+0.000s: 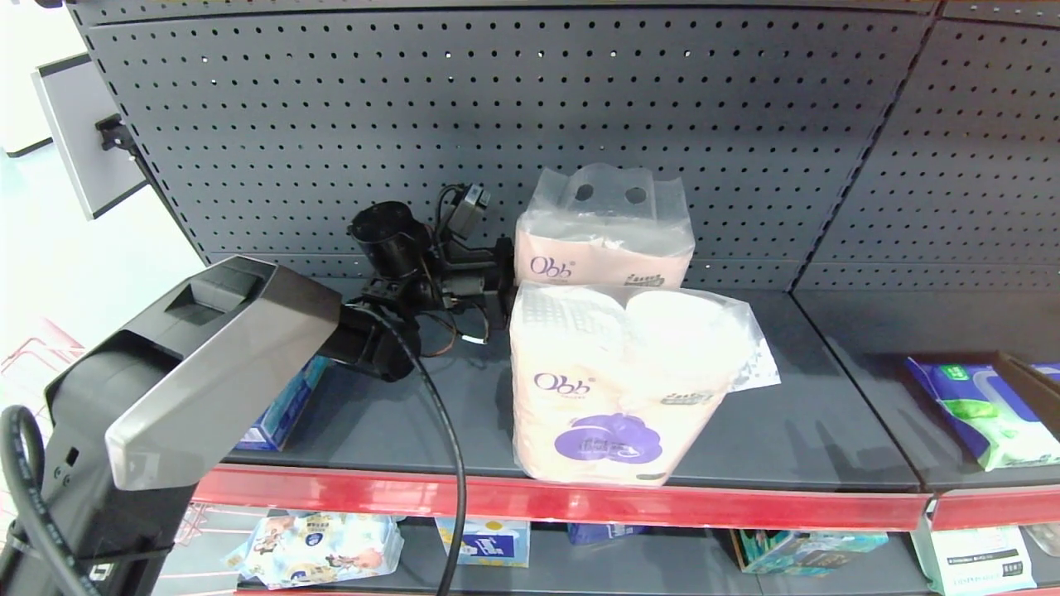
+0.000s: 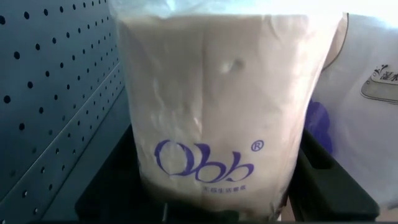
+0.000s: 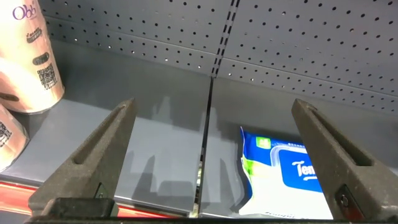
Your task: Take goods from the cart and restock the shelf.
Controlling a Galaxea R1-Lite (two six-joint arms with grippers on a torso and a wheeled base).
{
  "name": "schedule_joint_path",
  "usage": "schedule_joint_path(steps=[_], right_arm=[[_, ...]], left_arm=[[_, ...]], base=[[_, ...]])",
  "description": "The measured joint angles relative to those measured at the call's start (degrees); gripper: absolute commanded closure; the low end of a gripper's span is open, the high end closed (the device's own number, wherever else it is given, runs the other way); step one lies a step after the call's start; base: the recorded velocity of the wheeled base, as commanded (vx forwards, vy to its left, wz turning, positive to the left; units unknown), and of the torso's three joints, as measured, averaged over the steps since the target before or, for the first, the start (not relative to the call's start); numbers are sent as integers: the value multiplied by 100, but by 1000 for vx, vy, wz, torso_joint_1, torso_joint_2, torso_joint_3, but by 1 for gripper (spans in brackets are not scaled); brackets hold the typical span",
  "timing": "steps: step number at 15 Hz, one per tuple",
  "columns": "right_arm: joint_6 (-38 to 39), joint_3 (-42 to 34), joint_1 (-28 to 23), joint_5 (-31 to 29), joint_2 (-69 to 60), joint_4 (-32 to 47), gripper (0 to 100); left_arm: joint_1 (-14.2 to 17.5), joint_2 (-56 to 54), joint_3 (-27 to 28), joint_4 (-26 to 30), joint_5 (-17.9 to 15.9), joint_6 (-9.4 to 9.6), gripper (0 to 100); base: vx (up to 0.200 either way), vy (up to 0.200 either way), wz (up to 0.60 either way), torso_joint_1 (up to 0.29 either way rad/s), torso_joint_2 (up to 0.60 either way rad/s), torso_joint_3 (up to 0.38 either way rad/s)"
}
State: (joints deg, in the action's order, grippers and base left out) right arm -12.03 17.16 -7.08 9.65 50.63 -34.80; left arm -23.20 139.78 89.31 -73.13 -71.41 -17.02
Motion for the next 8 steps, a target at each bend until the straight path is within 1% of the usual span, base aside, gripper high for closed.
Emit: schedule_joint_path(steps=[1,3,5,6,7,8], right_arm=[[2,0,0,0,0,0,0],[0,0,-2,0,0,2,0],[0,2,-2,-2,0,0,0],[2,4,-2,-6,0,0,0],[2,4,-2,-9,0,0,0],[2,2,-2,-11,-2,0,0]], left_arm=[[0,0,0,-2,2,-2,0],[-6,0,0,-2,9,-5,0],[-6,-24,-48,-9,44,-55,0],[-1,-52,-63,-9,57,-143,0],[2,-98,-87,-27,68,-307,0],[27,-171,-141,-41,72,-391,0]], base=[[0,0,0,0,0,0],[0,0,0,0,0,0],[0,0,0,0,0,0],[0,0,0,0,0,0],[0,0,0,0,0,0],[0,0,0,0,0,0]])
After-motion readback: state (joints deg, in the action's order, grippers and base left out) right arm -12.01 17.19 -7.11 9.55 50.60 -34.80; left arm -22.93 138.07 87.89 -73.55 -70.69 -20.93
